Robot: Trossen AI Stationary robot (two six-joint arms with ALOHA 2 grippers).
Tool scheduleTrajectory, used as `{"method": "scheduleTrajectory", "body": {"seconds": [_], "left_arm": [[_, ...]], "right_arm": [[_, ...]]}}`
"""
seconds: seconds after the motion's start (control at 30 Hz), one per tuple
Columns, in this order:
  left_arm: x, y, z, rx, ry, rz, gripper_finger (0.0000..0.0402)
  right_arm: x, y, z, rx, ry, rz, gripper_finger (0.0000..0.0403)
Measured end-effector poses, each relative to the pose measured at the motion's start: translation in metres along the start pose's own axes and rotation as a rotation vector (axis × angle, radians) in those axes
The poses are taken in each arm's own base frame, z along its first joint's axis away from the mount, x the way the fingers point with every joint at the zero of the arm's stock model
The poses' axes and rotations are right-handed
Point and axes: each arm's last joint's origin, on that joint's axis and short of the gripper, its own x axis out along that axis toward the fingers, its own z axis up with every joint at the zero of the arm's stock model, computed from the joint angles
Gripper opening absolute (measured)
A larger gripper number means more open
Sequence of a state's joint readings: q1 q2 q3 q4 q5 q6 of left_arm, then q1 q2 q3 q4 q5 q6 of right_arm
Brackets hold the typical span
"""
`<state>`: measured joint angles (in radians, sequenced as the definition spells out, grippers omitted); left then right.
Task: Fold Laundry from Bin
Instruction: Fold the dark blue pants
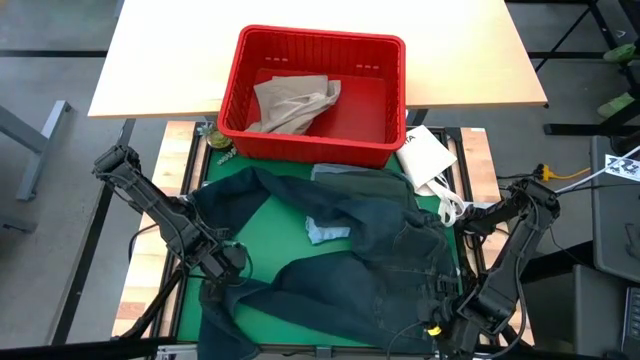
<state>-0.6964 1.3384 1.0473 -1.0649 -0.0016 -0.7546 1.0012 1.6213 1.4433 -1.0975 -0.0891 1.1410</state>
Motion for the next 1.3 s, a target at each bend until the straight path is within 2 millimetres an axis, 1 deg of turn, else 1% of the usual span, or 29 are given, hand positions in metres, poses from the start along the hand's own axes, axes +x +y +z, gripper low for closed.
{"method": "scheduleTrajectory", "body": {"seconds": [0.23, 0.3, 0.4, 0.5, 0.63, 0.73, 0.83, 1.03, 1.13, 1.23, 1.3], "left_arm": [[-0.001, -0.003, 0.012, 0.164, -0.217, 0.096, 0.0161], [-0.002, -0.002, 0.017, 0.177, -0.276, 0.128, 0.0161], [-0.003, 0.002, 0.025, 0.169, -0.316, 0.135, 0.0161], [-0.003, 0.010, 0.034, 0.126, -0.336, 0.139, 0.0157], [-0.004, 0.026, 0.046, 0.063, -0.351, 0.161, 0.0148], [-0.005, 0.039, 0.054, 0.050, -0.349, 0.185, 0.0141], [-0.006, 0.053, 0.061, 0.039, -0.350, 0.211, 0.0134], [-0.008, 0.076, 0.073, 0.076, -0.372, 0.301, 0.0129], [-0.010, 0.081, 0.081, 0.120, -0.422, 0.335, 0.0129], [-0.013, 0.084, 0.088, 0.167, -0.474, 0.348, 0.0129], [-0.014, 0.087, 0.090, 0.162, -0.486, 0.358, 0.0129]], "right_arm": [[0.000, -0.008, -0.004, -0.031, 0.039, -0.084, 0.0179], [-0.001, -0.013, -0.005, -0.022, 0.061, -0.132, 0.0179], [-0.007, -0.026, -0.003, 0.006, 0.105, -0.211, 0.0179], [-0.019, -0.042, 0.001, 0.008, 0.115, -0.296, 0.0179], [-0.036, -0.064, 0.008, -0.043, 0.072, -0.425, 0.0179], [-0.045, -0.077, 0.017, -0.093, -0.010, -0.435, 0.0179], [-0.054, -0.089, 0.025, -0.090, -0.065, -0.481, 0.0179], [-0.060, -0.106, 0.044, -0.137, -0.098, -0.556, 0.0179], [-0.061, -0.114, 0.052, -0.164, -0.089, -0.569, 0.0179], [-0.063, -0.121, 0.058, -0.155, -0.079, -0.575, 0.0179], [-0.064, -0.125, 0.062, -0.150, -0.075, -0.577, 0.0179]]}}
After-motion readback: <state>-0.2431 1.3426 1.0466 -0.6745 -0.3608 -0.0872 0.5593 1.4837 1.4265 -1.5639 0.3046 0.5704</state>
